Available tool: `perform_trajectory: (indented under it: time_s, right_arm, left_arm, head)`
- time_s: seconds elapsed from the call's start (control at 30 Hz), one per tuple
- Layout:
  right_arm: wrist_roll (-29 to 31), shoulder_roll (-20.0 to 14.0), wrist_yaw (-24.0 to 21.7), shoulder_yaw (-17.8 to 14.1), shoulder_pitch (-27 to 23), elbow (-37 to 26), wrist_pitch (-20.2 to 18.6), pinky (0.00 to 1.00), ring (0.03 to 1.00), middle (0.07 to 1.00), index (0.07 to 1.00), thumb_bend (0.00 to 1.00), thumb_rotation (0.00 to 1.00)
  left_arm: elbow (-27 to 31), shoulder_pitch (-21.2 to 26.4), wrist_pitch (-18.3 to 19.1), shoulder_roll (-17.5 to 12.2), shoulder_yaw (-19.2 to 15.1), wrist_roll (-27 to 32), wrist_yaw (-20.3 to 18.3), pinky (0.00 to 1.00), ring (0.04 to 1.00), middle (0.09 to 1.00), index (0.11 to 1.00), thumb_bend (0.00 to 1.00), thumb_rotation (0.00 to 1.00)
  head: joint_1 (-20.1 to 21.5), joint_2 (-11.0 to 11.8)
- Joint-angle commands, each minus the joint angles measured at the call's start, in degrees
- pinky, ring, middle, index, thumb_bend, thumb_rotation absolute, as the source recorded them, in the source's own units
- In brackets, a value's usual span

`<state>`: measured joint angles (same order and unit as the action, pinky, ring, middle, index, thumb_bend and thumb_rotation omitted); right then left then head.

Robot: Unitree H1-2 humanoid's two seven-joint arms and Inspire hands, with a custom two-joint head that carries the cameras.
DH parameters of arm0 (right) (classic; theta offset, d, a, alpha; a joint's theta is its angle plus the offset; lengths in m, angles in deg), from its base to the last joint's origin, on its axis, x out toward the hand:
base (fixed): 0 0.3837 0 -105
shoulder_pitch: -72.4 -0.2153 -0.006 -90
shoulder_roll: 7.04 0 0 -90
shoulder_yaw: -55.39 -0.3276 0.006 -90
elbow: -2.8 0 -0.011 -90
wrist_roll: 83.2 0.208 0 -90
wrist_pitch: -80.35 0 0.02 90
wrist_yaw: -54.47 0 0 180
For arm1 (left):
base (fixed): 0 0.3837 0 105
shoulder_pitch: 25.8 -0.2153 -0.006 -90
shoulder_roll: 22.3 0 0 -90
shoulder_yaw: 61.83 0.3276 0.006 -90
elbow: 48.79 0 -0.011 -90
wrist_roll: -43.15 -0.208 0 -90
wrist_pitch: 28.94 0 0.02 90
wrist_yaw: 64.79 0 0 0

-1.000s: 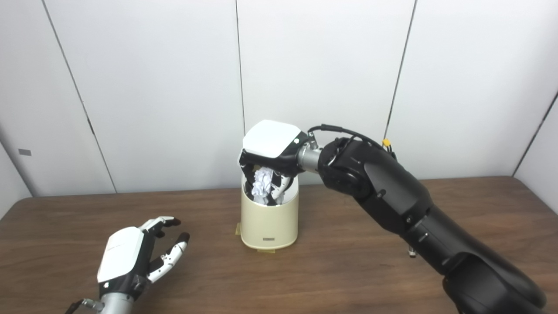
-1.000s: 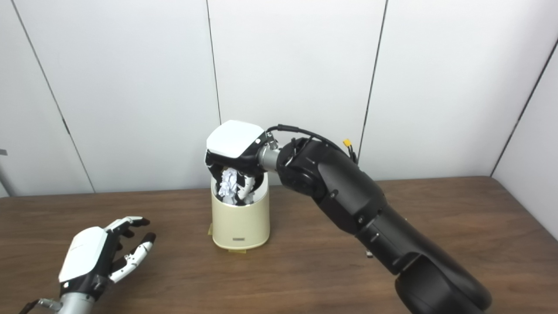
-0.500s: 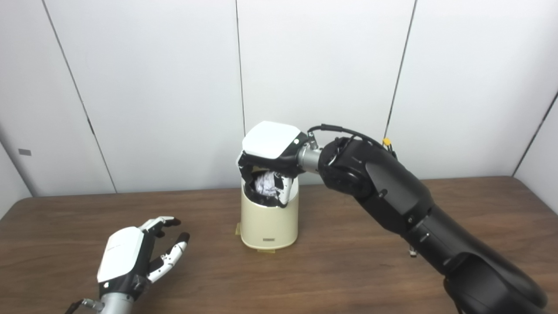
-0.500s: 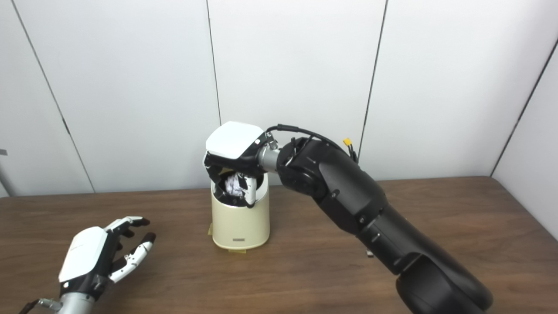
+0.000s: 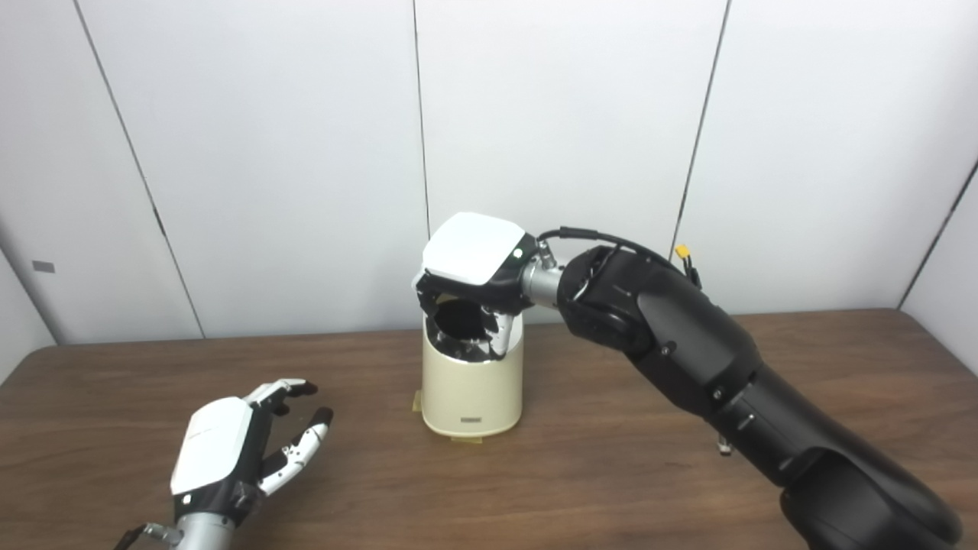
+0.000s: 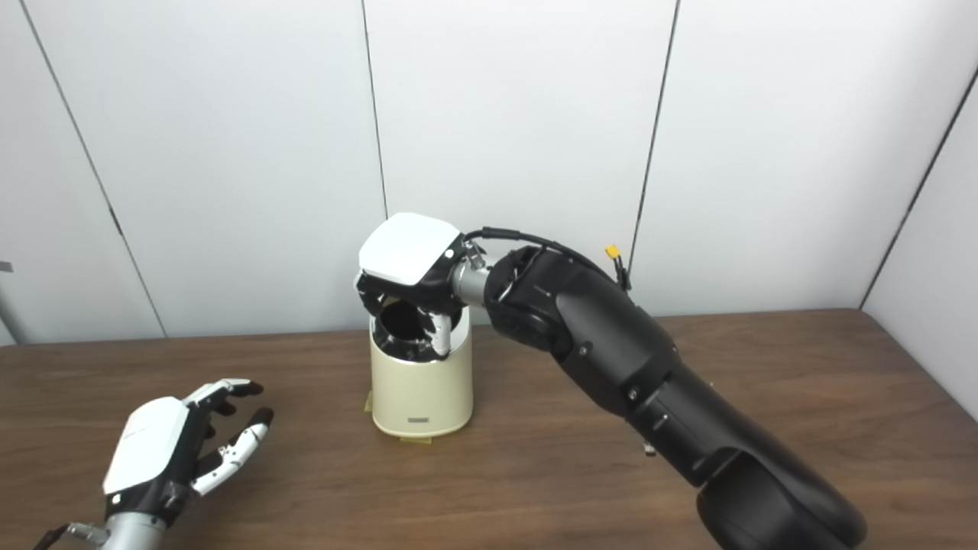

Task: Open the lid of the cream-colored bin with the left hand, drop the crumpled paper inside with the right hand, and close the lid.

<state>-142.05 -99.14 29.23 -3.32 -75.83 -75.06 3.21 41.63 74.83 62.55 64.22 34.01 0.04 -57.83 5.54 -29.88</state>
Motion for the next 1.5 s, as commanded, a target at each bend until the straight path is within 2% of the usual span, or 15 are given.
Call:
perform_trajectory:
  time_s: [0.0, 0.13, 0.33, 0.4, 0.53, 0.67, 0.8, 0.87, 0.93, 1.0, 1.07, 1.1, 1.17, 1.37, 1.47]
  right_arm:
    - [0.1, -0.9, 1.8, -1.4, -2.3, -2.0, 0.1, 0.46, 0.621, 0.696, 0.622, 1.00, 0.10]
    - [3.5, -0.5, 1.0, -2.8, -2.5, -1.7, 0.3, 0.46, 0.614, 0.685, 0.625, 1.00, 0.11]
    - [8.1, -0.2, 2.2, -5.0, -2.2, -1.7, 0.4, 0.46, 0.599, 0.651, 0.611, 1.00, 0.22]
    - [10.2, 0.4, 7.3, -7.1, -1.2, -1.0, 2.6, 0.44, 0.555, 0.604, 0.561, 0.98, 0.33]
    - [10.7, 2.3, 22.2, -10.6, 1.2, 1.7, 8.3, 0.36, 0.434, 0.483, 0.430, 0.85, 0.49]
    - [10.9, 4.5, 35.3, -13.2, 2.4, 6.0, 13.0, 0.20, 0.251, 0.312, 0.289, 0.80, 0.51]
    - [11.4, 5.7, 45.8, -14.1, 3.2, 8.4, 14.0, 0.09, 0.148, 0.202, 0.200, 0.75, 0.49]
    - [13.8, 5.7, 48.5, -14.1, 3.8, 8.9, 14.0, 0.08, 0.129, 0.180, 0.177, 0.71, 0.49]
    - [17.9, 5.7, 48.3, -15.2, 5.0, 8.5, 14.0, 0.07, 0.122, 0.171, 0.164, 0.67, 0.47]
    - [21.1, 5.9, 45.4, -17.2, 7.1, 5.9, 11.9, 0.10, 0.140, 0.197, 0.191, 0.62, 0.49]
    - [23.5, 6.1, 43.3, -19.1, 9.2, 3.2, 9.9, 0.15, 0.199, 0.269, 0.274, 0.54, 0.51]
    - [24.1, 6.3, 42.9, -19.6, 9.8, 2.6, 9.6, 0.17, 0.219, 0.293, 0.370, 0.52, 0.34]
    - [26.2, 6.5, 43.3, -21.0, 11.5, 2.3, 11.3, 0.20, 0.252, 0.333, 0.448, 0.50, 0.21]
    - [31.3, 6.8, 44.8, -24.8, 19.3, 0.0, 13.5, 0.37, 0.457, 0.528, 0.488, 0.49, 0.17]
    - [32.0, 7.4, 45.8, -27.0, 23.9, 0.6, 12.9, 0.47, 0.555, 0.610, 0.493, 0.49, 0.18]
  left_arm:
    - [1.1, 1.6, -1.1, -0.8, -0.5, 0.0, 1.6, 0.54, 0.684, 0.761, 0.755, 0.47, 0.80]
    - [0.9, 1.6, -1.2, -0.8, -0.6, 0.1, 1.8, 0.53, 0.683, 0.760, 0.753, 0.48, 0.79]
    - [1.0, 1.6, -0.9, -0.9, -0.6, 0.0, 1.4, 0.53, 0.681, 0.761, 0.756, 0.48, 0.80]
    - [0.9, 1.6, -1.0, -0.9, -0.7, 0.1, 1.4, 0.53, 0.681, 0.762, 0.756, 0.48, 0.80]
    - [0.7, 1.6, -1.2, -0.9, -0.7, 0.0, 1.8, 0.53, 0.673, 0.757, 0.753, 0.48, 0.81]
    - [0.7, 1.6, -1.3, -1.0, -0.6, -0.2, 1.9, 0.53, 0.676, 0.758, 0.753, 0.48, 0.81]
    - [0.8, 1.5, -1.4, -1.0, -0.6, -0.2, 1.8, 0.54, 0.682, 0.757, 0.753, 0.47, 0.80]
    - [0.8, 1.5, -1.3, -0.9, -0.6, -0.1, 1.7, 0.54, 0.684, 0.758, 0.753, 0.47, 0.80]
    - [1.0, 1.5, -0.9, -0.9, -0.7, -0.2, 1.5, 0.53, 0.681, 0.757, 0.755, 0.48, 0.80]
    - [1.0, 1.5, -0.9, -0.9, -0.7, -0.2, 1.6, 0.53, 0.683, 0.760, 0.755, 0.48, 0.81]
    - [0.9, 1.5, -1.2, -1.0, -0.7, -0.2, 1.8, 0.53, 0.674, 0.759, 0.752, 0.48, 0.81]
    - [0.9, 1.5, -1.2, -1.0, -0.7, -0.2, 1.8, 0.53, 0.674, 0.758, 0.752, 0.47, 0.81]
    - [0.8, 1.5, -1.5, -1.1, -0.7, -0.2, 1.9, 0.53, 0.676, 0.758, 0.751, 0.47, 0.82]
    - [0.5, 1.7, -1.2, -1.0, -0.9, 0.0, 1.8, 0.52, 0.672, 0.759, 0.749, 0.47, 0.82]
    - [0.0, 1.9, -1.8, -1.1, -0.9, -0.1, 2.2, 0.52, 0.665, 0.757, 0.749, 0.47, 0.84]
  head:
    - [0.1, -0.1]
    - [0.2, 0.0]
    - [0.2, 0.0]
    - [0.2, 0.0]
    - [0.1, 0.0]
    - [0.2, -0.1]
    - [0.2, -0.1]
    - [0.2, -0.1]
    - [0.2, -0.1]
    - [0.3, -0.1]
    - [0.3, -0.3]
    - [0.3, -0.3]
    - [0.3, -0.3]
    - [0.4, -0.1]
    - [0.3, 0.0]
